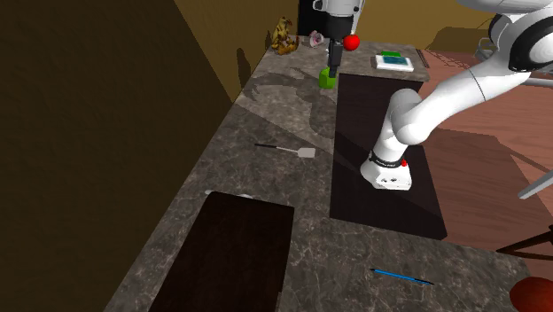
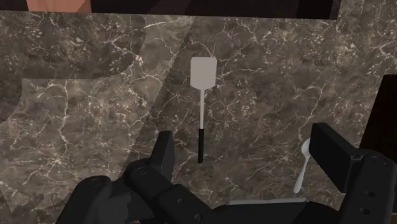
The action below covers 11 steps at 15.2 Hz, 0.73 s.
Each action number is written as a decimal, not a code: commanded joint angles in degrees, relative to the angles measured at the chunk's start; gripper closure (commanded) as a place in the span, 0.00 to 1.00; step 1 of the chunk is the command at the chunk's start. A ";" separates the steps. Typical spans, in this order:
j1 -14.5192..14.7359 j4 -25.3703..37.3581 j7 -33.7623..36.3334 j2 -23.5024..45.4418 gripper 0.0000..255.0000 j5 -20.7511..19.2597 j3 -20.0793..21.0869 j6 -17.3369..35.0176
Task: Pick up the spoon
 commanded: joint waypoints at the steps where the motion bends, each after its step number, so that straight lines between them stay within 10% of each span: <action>1: 0.00 0.00 0.00 0.00 0.00 0.00 0.00 0.00; 11: 2.19 -2.52 6.99 13.26 0.00 5.00 6.73 14.77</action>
